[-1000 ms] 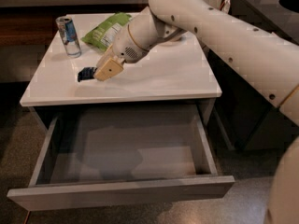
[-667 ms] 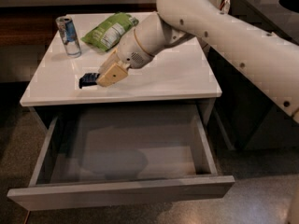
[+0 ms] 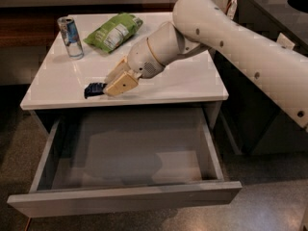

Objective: Place rxbar blueberry into top drawer

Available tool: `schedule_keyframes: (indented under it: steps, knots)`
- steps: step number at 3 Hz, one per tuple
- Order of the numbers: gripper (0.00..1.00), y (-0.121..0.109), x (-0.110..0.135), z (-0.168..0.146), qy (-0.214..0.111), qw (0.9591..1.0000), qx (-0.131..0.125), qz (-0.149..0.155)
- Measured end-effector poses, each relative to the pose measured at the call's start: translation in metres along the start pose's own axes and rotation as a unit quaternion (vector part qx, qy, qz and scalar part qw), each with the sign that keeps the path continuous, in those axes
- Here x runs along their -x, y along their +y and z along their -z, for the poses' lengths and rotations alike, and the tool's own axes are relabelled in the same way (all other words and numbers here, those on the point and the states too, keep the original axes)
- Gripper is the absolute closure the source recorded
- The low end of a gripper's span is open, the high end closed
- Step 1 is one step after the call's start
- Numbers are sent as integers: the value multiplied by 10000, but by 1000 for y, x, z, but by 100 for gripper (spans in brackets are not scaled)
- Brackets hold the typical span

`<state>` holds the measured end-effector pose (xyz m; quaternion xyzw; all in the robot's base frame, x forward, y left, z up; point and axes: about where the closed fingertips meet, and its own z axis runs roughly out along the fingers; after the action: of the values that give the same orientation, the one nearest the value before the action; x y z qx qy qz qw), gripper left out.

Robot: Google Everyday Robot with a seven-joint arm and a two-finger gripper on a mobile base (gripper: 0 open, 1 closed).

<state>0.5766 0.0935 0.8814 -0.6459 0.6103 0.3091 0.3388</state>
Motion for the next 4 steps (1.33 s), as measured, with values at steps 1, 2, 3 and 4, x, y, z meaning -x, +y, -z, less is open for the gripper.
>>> schedule_keyframes:
  steps: [1,2,3,4]
  knots:
    - [100,1,0,0,10,10000,6,14]
    - [100,18,0,1,71,9999,80,133]
    - [100,51,-1,4,177,9990,243,336]
    - [100,77,-13,6,235,9983,352,401]
